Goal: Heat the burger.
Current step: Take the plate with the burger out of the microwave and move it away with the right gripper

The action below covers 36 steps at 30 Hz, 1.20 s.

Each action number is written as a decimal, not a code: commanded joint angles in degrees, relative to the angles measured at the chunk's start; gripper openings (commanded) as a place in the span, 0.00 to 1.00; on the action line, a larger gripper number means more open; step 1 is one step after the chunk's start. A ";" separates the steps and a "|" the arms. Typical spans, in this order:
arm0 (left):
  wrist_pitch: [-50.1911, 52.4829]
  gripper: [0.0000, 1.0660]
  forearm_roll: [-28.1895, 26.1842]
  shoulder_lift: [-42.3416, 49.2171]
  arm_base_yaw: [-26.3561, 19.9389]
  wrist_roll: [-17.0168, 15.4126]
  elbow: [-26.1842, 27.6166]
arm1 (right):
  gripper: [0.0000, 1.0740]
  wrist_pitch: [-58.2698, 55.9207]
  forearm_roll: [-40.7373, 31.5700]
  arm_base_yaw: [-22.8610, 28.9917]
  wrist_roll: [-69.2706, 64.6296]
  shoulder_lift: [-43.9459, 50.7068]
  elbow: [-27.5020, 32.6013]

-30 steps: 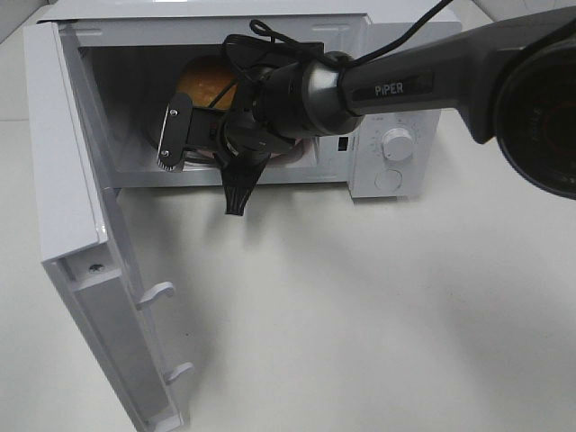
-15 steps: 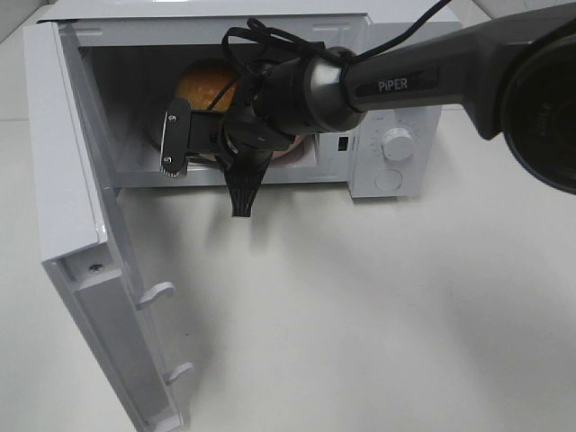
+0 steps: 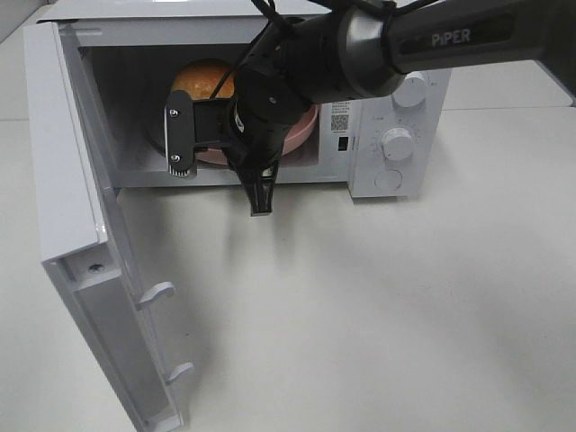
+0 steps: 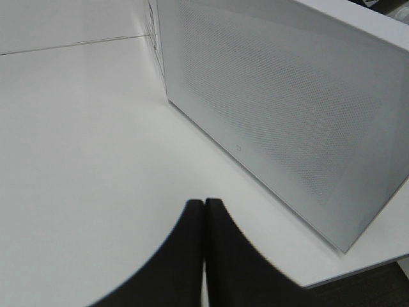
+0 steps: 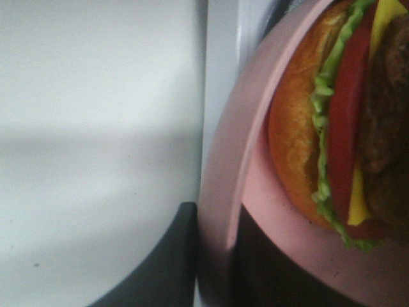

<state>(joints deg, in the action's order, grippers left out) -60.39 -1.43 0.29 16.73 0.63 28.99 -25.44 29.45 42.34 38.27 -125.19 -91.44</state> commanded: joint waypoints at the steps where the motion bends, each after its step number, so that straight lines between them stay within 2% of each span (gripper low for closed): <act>1: 0.74 0.00 0.17 1.20 -0.23 0.06 -0.11 | 0.00 0.69 0.86 -0.34 1.49 3.38 2.29; 7: 0.74 0.00 0.17 1.20 -0.23 0.06 -0.11 | 0.00 4.01 0.86 -0.46 3.67 8.71 9.97; 10: 0.74 0.00 0.17 1.20 -0.23 0.06 -0.11 | 0.00 4.98 0.92 -0.46 4.13 9.63 11.29; 12: 0.74 0.00 0.17 1.20 -0.23 0.06 -0.11 | 0.00 6.93 0.92 -0.46 6.36 13.24 16.39; 26: 0.74 0.00 0.17 1.20 -0.23 0.06 -0.11 | 0.00 7.79 1.15 -0.46 8.88 25.10 30.71; 36: 0.74 0.00 0.17 1.20 -0.23 0.06 -0.11 | 0.00 7.56 1.15 -0.46 8.82 37.24 41.54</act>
<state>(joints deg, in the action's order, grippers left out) -60.39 -1.43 0.29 16.73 0.63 28.99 -18.45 30.08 42.91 48.93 -92.13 -51.80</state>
